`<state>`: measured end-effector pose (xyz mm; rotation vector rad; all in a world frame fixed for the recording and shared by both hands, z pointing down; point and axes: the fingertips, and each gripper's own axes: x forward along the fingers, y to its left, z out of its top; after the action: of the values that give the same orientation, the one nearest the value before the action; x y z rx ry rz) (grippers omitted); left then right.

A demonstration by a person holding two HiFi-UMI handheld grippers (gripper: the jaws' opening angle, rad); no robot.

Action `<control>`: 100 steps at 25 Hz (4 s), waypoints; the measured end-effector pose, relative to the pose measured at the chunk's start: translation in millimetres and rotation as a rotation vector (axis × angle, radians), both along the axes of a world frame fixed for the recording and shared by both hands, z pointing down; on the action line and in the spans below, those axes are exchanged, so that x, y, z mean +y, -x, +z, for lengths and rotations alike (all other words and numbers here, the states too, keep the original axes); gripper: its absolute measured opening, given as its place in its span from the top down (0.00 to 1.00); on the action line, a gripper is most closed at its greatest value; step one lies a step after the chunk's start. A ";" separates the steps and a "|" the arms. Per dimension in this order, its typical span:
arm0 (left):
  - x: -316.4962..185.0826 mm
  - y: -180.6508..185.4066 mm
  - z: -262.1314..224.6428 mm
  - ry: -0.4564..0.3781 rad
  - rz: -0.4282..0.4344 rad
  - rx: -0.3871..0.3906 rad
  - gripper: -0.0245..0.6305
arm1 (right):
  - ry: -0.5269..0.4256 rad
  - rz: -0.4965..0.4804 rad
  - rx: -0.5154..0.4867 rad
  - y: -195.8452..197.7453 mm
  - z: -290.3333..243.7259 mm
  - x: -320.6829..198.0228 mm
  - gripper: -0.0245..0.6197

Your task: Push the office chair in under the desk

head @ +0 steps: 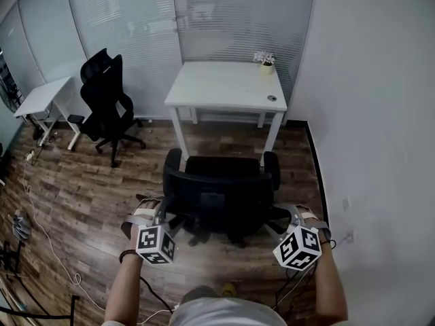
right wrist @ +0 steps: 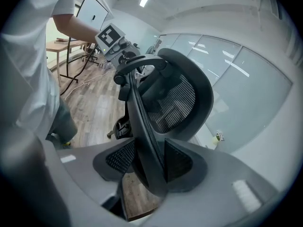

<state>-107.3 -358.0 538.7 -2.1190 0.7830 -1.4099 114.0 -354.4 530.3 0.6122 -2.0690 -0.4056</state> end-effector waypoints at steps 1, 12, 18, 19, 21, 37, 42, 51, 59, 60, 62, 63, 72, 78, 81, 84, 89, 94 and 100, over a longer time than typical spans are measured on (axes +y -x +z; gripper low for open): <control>-6.1 -3.3 0.3 -0.007 0.001 0.003 0.62 | 0.003 0.002 0.003 -3.0 0.6 -7.7 0.66; -81.9 -18.9 -2.4 -0.014 0.022 0.015 0.62 | 0.007 0.028 -0.009 -16.0 -0.8 -79.5 0.64; -119.8 -25.9 -0.5 -0.020 0.029 0.015 0.62 | 0.013 0.061 -0.012 -22.6 3.3 -119.2 0.63; -125.6 -27.5 -0.6 -0.023 0.030 0.014 0.62 | 0.015 0.066 -0.011 -24.1 3.6 -126.7 0.63; -136.9 -29.5 -1.7 -0.031 0.029 0.013 0.63 | 0.027 0.073 -0.003 -26.1 3.5 -142.5 0.63; -261.6 10.1 -8.5 -0.032 0.044 0.007 0.62 | 0.083 0.103 0.025 11.9 -0.9 -262.1 0.63; -296.5 20.5 -8.5 -0.048 0.058 0.008 0.62 | 0.080 0.123 0.031 22.5 0.2 -296.3 0.63; -350.2 39.1 -9.3 -0.066 0.085 0.011 0.62 | 0.063 0.147 0.033 41.4 -0.3 -347.0 0.62; -368.5 43.2 -11.4 -0.071 0.086 0.012 0.62 | 0.053 0.156 0.031 46.0 -1.4 -367.5 0.61; -370.3 42.7 -11.4 -0.074 0.086 0.012 0.62 | 0.049 0.156 0.032 45.4 -1.3 -369.7 0.61; -375.4 40.6 -11.3 -0.077 0.087 0.012 0.62 | 0.033 0.159 0.037 43.1 -0.4 -375.6 0.61; -378.3 40.0 -11.4 -0.078 0.088 0.012 0.62 | 0.024 0.162 0.043 42.3 0.1 -379.1 0.61; -394.3 46.0 -10.6 -0.076 0.071 0.016 0.62 | 0.024 0.153 0.054 48.2 0.5 -395.3 0.61; -399.4 47.0 -9.6 -0.080 0.071 0.015 0.61 | -0.006 0.157 0.040 49.7 1.1 -398.6 0.61; -400.2 46.2 -9.5 -0.090 0.067 0.019 0.60 | -0.020 0.146 0.037 49.6 0.3 -398.9 0.61; -399.2 44.7 -9.6 -0.092 0.068 0.033 0.60 | -0.054 0.144 0.036 48.5 -0.7 -396.8 0.61; -393.2 45.2 -17.7 -0.043 0.055 0.144 0.53 | -0.109 0.147 0.043 49.7 -6.0 -389.5 0.61; -385.6 48.5 -31.4 -0.036 0.016 0.261 0.54 | -0.135 0.185 -0.077 46.5 -28.6 -374.5 0.62; -376.5 52.8 -57.3 -0.067 -0.065 0.463 0.62 | -0.170 0.305 -0.268 43.9 -51.4 -365.5 0.63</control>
<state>-160.1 -734.4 481.4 -2.4167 1.0599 -0.9098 70.0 -719.9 478.9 1.1193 -2.1580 -0.3365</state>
